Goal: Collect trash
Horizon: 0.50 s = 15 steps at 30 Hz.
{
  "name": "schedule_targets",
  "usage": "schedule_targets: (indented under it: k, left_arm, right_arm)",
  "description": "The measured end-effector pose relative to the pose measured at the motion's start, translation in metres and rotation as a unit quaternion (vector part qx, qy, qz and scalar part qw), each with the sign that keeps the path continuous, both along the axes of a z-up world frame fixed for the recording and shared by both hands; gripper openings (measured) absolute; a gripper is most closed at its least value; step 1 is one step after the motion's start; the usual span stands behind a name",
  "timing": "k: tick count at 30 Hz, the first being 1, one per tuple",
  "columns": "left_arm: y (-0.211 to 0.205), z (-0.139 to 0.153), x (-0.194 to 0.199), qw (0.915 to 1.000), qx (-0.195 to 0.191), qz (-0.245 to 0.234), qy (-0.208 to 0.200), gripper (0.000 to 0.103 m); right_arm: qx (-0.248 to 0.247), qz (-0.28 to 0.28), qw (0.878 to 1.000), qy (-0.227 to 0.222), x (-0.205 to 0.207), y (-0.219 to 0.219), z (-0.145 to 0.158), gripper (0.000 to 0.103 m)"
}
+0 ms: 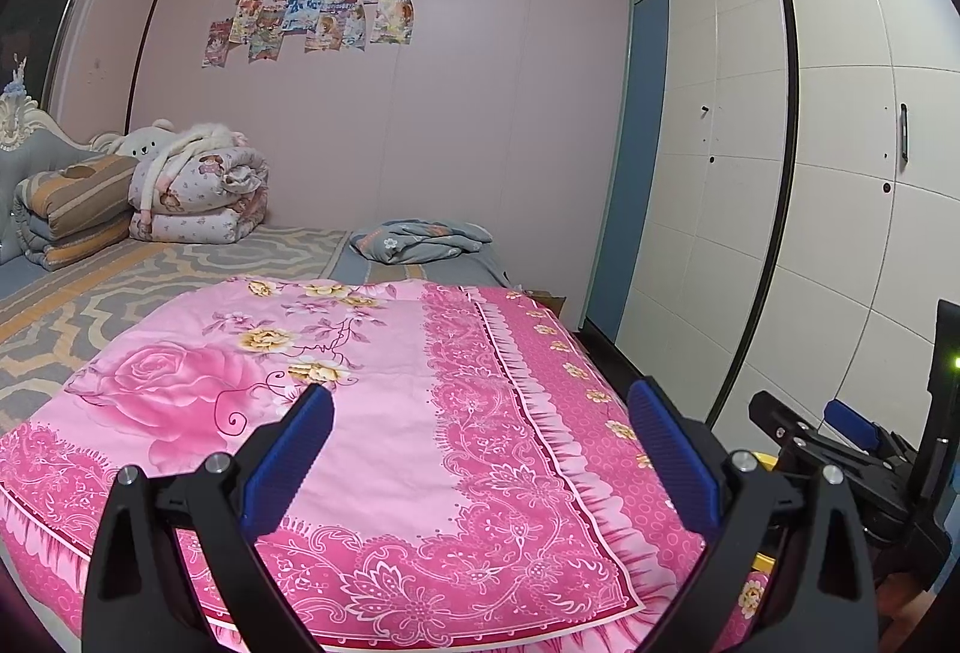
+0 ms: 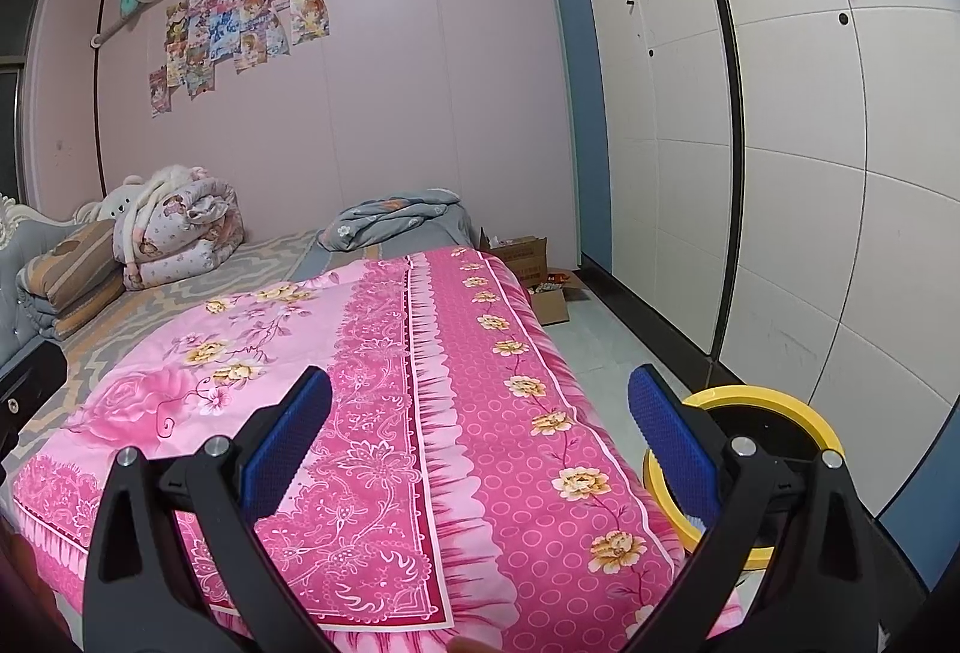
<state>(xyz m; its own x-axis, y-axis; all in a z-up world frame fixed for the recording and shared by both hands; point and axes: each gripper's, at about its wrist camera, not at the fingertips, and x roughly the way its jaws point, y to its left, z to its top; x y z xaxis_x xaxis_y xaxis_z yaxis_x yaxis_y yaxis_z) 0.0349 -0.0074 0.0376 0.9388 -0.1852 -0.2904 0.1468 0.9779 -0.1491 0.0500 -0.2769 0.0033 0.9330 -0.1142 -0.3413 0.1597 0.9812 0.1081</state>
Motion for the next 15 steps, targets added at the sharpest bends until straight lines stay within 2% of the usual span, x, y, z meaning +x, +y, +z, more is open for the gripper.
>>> schedule_targets:
  k: [15]
  left_arm:
    - [-0.0032,-0.0011,0.0022,1.0000,-0.002,-0.008,0.003,0.095]
  right_arm:
    - [0.001,-0.004,1.000,0.003,0.0001,0.0018,-0.0010,0.095]
